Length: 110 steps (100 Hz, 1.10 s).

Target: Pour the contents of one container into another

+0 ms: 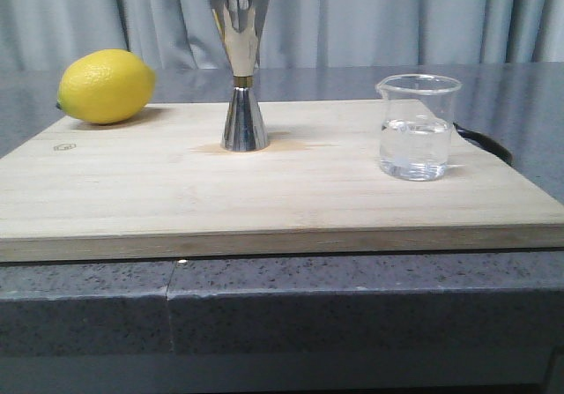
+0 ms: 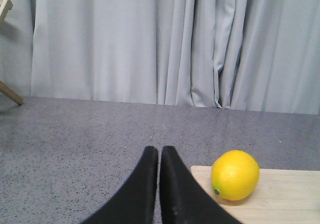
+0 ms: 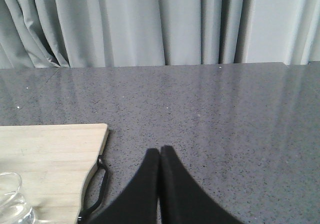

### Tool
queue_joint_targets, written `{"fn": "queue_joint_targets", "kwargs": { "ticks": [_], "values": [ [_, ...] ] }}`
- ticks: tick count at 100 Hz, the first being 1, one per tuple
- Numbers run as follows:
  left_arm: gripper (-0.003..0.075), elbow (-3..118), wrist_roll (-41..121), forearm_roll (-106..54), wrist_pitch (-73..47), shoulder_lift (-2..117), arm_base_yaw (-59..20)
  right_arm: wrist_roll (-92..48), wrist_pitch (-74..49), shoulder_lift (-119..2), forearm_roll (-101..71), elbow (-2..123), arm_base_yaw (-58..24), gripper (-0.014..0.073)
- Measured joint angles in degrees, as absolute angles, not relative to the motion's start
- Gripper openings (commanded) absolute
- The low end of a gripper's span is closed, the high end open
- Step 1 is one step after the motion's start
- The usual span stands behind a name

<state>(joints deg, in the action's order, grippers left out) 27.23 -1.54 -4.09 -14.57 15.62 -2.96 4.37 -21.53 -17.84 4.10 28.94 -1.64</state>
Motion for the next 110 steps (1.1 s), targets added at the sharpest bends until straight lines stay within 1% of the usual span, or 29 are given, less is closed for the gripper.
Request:
{"fn": "queue_joint_targets", "kwargs": {
  "ticks": [6, 10, 11, 13, 17, 18, 20, 23, 25, 26, 27, 30, 32, 33, 37, 42, 110],
  "values": [
    [-0.0017, 27.23, -1.54, -4.09, -14.57, 15.62, -2.96, 4.37, -21.53, -17.84, 4.10, 28.94, -1.64, -0.0031],
    [0.0001, 27.23, -1.54, -4.09, -14.57, 15.62, -2.96, 4.37, -21.53, -17.84, 4.10, 28.94, -1.64, 0.0021],
    [0.0007, 27.23, -1.54, -4.09, -14.57, 15.62, -2.96, 4.37, -21.53, -17.84, 4.00, 28.94, -1.64, 0.0045],
    [0.0032, 27.23, -1.54, -3.99, -14.57, 15.62, -2.96, 4.37, -21.53, -17.84, 4.00, 28.94, -1.64, 0.0074],
    [0.0103, 27.23, -1.54, -3.71, -14.57, 15.62, -2.96, 4.37, -21.53, -17.84, 3.86, 28.94, -1.64, 0.0171],
    [0.0118, 27.23, -1.54, -3.48, -14.57, 15.62, -2.96, 4.37, -21.53, -17.84, 3.86, 28.94, -1.64, 0.0207],
    [0.0167, 27.23, -1.54, -3.14, -14.57, 15.62, -2.96, 4.37, -21.53, -17.84, 3.75, 28.94, -1.64, 0.0244],
    [0.0259, 27.23, -1.54, -2.57, -14.57, 15.62, -2.96, 4.37, -21.53, -17.84, 3.75, 28.94, -1.64, 0.0332],
    [0.0298, 27.23, -1.54, -2.06, -14.57, 15.62, -2.96, 4.37, -21.53, -17.84, 3.75, 28.94, -1.64, 0.0380],
    [0.0336, 27.23, -1.54, -1.86, -14.57, 15.62, -2.96, 4.37, -21.53, -17.84, 3.75, 28.94, -1.64, 0.0395],
    [0.0355, 27.23, -1.54, -1.54, -14.57, 15.62, -2.96, 4.37, -21.53, -17.84, 3.75, 28.94, -1.64, 0.0409],
    [0.0447, 27.23, -1.54, -1.03, -14.57, 15.62, -2.96, 4.37, -21.53, -17.84, 3.75, 28.94, -1.64, 0.0470],
    [0.0480, 27.23, -1.54, -0.76, -14.57, 15.62, -2.96, 4.37, -21.53, -17.84, 3.75, 28.94, -1.64, 0.0498],
    [0.0511, 27.23, -1.54, -0.76, -14.57, 15.62, -2.96, 4.37, -21.53, -17.84, 3.75, 28.94, -1.64, 0.0506],
    [0.0582, 27.23, -1.54, -0.51, -14.57, 15.62, -2.96, 4.37, -21.53, -17.84, 3.64, 28.94, -1.64, 0.0535],
    [0.0625, 27.23, -1.54, 0.00, -14.57, 15.62, -2.96, 4.37, -21.53, -17.84, 3.64, 28.94, -1.64, 0.0535],
    [0.0618, 27.94, -1.54, -1.53, -14.96, 16.33, -2.96, 4.37, -21.77, -18.05, 3.09, 29.55, -1.64, 0.0533]
  ]
}}
